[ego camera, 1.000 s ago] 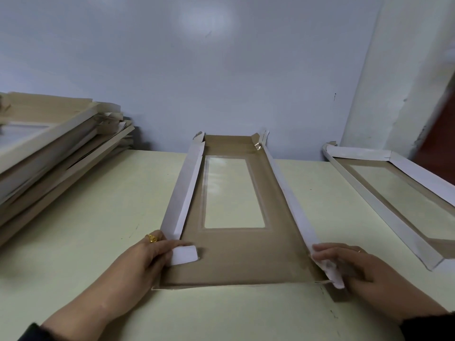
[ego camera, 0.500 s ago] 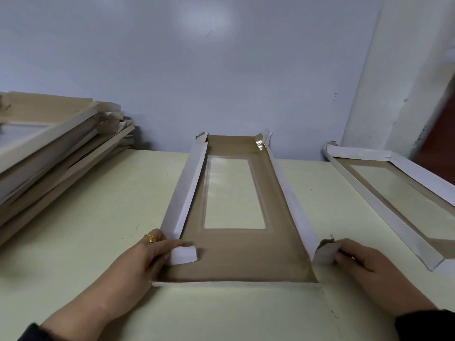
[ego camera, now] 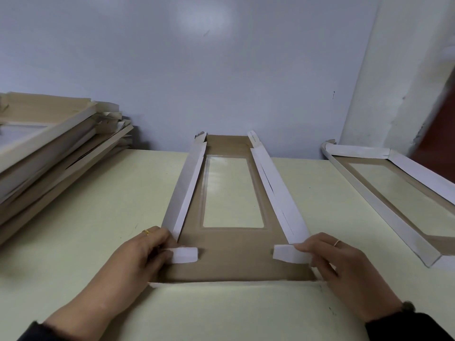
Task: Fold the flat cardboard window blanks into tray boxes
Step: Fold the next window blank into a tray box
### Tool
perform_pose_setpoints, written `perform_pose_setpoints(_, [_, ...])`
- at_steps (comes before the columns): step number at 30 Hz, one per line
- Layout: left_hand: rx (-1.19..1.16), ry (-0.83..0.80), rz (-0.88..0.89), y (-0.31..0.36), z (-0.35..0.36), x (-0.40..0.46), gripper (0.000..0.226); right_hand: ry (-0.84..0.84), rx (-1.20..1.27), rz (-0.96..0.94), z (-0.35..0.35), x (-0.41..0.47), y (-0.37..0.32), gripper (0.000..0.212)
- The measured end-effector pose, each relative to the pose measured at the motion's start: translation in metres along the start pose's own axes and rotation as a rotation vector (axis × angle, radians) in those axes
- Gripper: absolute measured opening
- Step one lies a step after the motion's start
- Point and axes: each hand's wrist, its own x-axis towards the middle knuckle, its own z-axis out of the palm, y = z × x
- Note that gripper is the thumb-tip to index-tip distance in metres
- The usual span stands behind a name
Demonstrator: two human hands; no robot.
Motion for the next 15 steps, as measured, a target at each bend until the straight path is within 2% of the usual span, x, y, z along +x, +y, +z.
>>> perform_pose_setpoints(5, [-0.046, 0.004, -0.028, 0.004, -0.004, -0.001, 0.034, -0.176, 0.157, 0.028, -0.012, -0.008, 0.009, 0.080])
perform_pose_setpoints(8, [-0.102, -0.005, -0.062, 0.000, -0.007, 0.000, 0.048, -0.318, 0.194, 0.056, -0.012, -0.009, 0.007, 0.075])
perform_pose_setpoints(12, [-0.155, -0.065, -0.054, -0.006, -0.013, -0.001, 0.078, -0.205, 0.101, 0.073, -0.008, -0.008, 0.001, 0.060])
perform_pose_setpoints(15, [-0.164, -0.165, -0.067, -0.015, -0.020, -0.001, 0.090, -0.075, 0.114, 0.093, -0.003, -0.007, -0.004, 0.054])
